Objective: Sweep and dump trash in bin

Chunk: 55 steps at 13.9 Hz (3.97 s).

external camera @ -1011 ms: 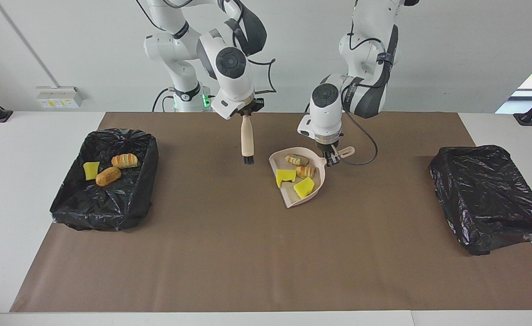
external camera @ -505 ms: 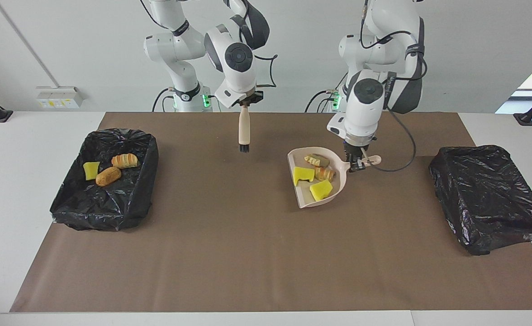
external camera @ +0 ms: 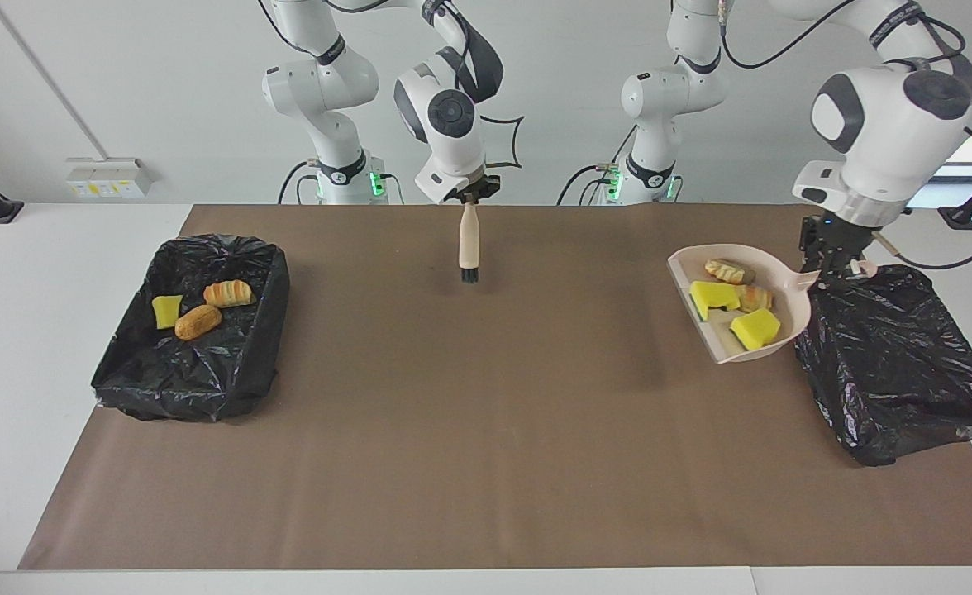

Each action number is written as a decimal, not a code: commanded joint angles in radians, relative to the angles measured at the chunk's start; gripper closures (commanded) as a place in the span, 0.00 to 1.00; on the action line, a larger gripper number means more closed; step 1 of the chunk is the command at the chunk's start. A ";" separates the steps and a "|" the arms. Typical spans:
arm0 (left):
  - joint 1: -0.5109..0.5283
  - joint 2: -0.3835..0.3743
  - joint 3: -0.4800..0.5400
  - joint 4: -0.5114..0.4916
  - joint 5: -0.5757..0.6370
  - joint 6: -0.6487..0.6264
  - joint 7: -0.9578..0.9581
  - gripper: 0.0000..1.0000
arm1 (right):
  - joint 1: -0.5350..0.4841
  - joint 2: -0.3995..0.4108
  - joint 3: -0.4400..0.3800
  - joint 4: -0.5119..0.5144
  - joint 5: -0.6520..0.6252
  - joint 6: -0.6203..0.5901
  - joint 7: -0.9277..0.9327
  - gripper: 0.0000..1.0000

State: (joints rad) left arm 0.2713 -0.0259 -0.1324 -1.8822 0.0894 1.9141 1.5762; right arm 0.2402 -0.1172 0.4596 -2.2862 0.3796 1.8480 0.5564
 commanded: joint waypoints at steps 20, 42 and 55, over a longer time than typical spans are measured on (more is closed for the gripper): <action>0.211 0.248 0.000 0.259 0.806 0.161 0.058 1.00 | 0.065 0.048 -0.001 -0.101 0.027 0.155 0.007 1.00; -0.072 0.138 -0.012 0.213 0.638 0.165 -0.298 1.00 | -0.185 0.051 -0.012 0.155 -0.217 0.129 0.013 0.00; -0.513 0.198 -0.012 0.207 0.077 -0.057 -1.241 1.00 | -0.361 0.018 -0.057 0.382 -0.308 -0.055 -0.111 0.00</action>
State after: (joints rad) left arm -0.1670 0.1465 -0.1636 -1.6880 0.2167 1.8669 0.5041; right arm -0.1007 -0.0852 0.4135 -1.9311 0.0901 1.8322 0.4957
